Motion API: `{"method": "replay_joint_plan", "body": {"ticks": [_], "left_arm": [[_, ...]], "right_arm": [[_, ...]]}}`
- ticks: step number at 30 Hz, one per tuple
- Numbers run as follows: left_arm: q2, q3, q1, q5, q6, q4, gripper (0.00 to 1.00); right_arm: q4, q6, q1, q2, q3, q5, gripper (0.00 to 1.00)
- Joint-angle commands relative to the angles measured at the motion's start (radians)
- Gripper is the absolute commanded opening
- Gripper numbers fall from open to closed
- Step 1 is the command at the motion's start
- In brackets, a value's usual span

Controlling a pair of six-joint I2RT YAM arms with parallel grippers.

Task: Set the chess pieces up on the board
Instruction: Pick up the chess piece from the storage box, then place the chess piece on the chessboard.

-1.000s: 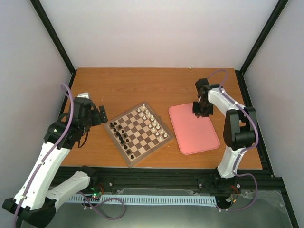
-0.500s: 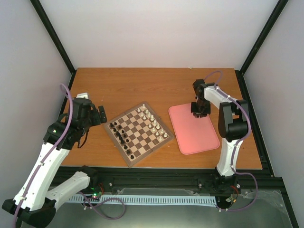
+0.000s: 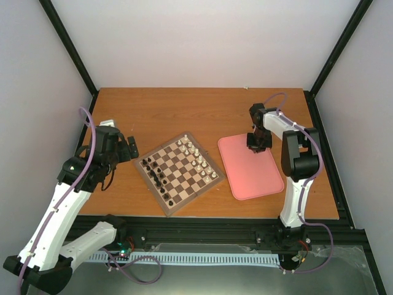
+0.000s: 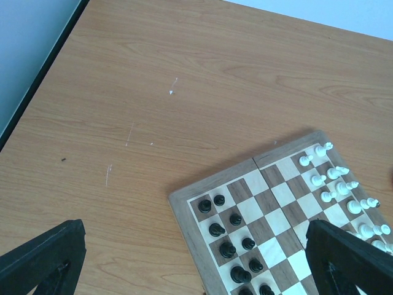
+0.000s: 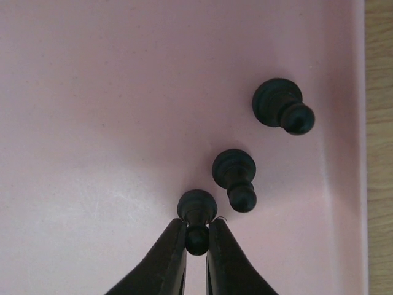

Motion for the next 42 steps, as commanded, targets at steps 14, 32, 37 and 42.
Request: {"method": "replay_joint_plan", "body": {"ticks": [14,32,37,42], "left_arm": [[-0.005,0.004,-0.005,-0.008,-0.017,0.005,1.00],[-0.053,0.003,-0.005,0.025,-0.022,-0.027,1.00],[-0.076,0.015,-0.005,0.018,-0.013,-0.040,1.00],[-0.087,0.041,-0.005,0.015,0.001,-0.056,1.00]], "right_arm": [[-0.075,0.008,0.044,-0.146,0.041,-0.020,0.03],[-0.264,0.183,0.679,-0.053,0.376,-0.028,0.03],[-0.279,0.203,0.822,0.068,0.487,-0.064,0.03],[-0.259,0.211,0.901,0.133,0.521,-0.113,0.03]]}}
